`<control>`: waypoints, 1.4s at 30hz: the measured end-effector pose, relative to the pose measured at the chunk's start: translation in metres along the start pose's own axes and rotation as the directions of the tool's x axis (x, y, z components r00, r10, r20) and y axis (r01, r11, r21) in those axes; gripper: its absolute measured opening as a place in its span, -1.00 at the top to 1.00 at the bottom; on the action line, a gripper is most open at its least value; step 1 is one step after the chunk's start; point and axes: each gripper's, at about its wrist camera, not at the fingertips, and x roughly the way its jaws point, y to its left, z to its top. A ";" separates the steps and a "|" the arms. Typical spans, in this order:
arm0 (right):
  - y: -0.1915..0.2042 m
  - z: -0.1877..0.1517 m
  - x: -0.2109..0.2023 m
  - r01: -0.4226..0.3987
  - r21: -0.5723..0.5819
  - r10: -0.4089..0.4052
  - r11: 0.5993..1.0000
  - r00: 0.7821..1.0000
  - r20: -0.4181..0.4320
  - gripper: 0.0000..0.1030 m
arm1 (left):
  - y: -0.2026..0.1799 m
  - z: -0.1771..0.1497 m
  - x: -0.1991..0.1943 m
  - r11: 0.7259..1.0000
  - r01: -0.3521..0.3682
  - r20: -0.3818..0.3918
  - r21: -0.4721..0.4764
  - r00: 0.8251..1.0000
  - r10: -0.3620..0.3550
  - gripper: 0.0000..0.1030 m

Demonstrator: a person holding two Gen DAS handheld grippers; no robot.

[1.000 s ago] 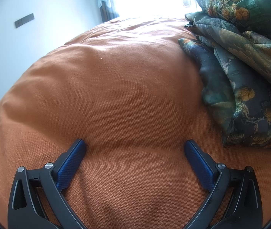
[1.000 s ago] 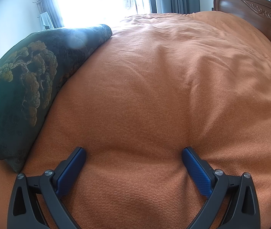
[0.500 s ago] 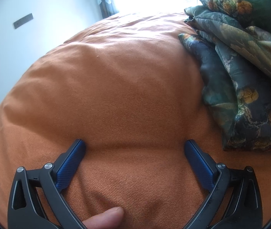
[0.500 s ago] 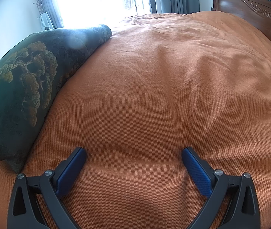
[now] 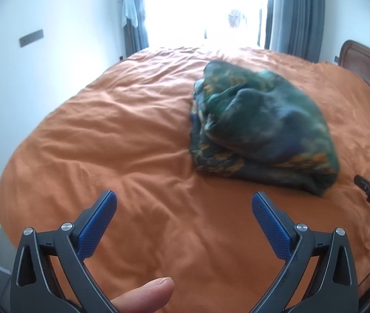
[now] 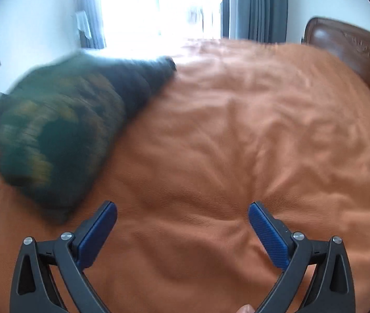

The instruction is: Fold large clothes

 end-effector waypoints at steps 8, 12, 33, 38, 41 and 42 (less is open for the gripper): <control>0.087 -0.003 -0.158 0.051 -0.052 -0.043 0.997 0.988 0.148 -1.00 | -0.027 -0.006 -0.059 1.000 -0.022 0.006 0.017 1.000 0.022 -0.99; 0.102 -0.010 -0.195 0.076 -0.054 -0.064 0.996 0.978 0.198 -1.00 | -0.031 -0.010 -0.078 0.999 -0.033 0.018 0.020 0.999 0.032 -0.99; 0.131 -0.019 -0.226 0.126 -0.093 -0.114 0.988 0.986 0.125 -1.00 | -0.035 -0.017 -0.108 1.000 -0.027 0.046 0.007 0.999 0.027 -0.99; 0.132 -0.019 -0.229 0.132 -0.100 -0.118 0.986 0.984 0.130 -1.00 | -0.035 -0.017 -0.110 0.999 -0.030 0.049 0.010 0.998 0.030 -0.99; 0.133 -0.019 -0.230 0.115 -0.099 -0.103 0.988 0.987 0.126 -1.00 | -0.036 -0.017 -0.109 1.000 -0.028 0.046 0.006 0.999 0.027 -0.99; 0.133 -0.019 -0.230 0.115 -0.099 -0.102 0.988 0.987 0.125 -1.00 | -0.036 -0.017 -0.109 1.000 -0.029 0.047 0.006 0.998 0.029 -0.99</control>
